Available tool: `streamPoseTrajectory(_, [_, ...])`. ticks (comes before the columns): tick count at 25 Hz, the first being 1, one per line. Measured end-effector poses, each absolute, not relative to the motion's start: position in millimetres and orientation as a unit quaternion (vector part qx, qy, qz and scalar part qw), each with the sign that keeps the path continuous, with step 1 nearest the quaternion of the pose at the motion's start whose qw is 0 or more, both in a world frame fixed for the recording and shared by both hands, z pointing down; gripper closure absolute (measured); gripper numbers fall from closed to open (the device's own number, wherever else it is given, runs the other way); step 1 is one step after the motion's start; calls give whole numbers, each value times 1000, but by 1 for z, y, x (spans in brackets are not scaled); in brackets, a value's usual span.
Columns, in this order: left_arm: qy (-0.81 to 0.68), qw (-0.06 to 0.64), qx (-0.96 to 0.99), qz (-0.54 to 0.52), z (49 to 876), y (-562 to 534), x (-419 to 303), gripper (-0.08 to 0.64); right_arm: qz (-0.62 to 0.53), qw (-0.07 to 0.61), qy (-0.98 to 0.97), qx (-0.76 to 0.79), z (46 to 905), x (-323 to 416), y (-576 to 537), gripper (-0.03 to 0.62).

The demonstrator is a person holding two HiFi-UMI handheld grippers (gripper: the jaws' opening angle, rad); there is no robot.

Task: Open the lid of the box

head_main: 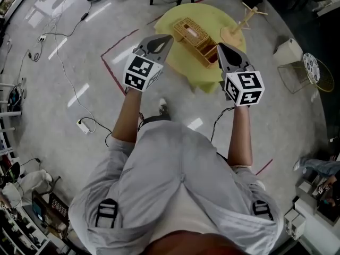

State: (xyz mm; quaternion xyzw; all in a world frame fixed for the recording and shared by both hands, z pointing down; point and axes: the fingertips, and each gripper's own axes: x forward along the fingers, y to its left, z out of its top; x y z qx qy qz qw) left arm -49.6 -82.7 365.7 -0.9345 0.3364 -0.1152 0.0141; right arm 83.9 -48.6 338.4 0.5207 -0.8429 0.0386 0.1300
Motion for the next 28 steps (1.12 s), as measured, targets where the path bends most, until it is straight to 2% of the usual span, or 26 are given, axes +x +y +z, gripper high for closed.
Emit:
streamPoseTrajectory(14, [307, -28, -939, -152, 419, -184, -51, 529, 83, 162, -821, 541, 385, 80, -157, 569])
streamPoseTrajectory(28, [374, -104, -903, -185, 480, -217, -49, 529, 103, 251, -874, 403, 458, 51, -228, 568])
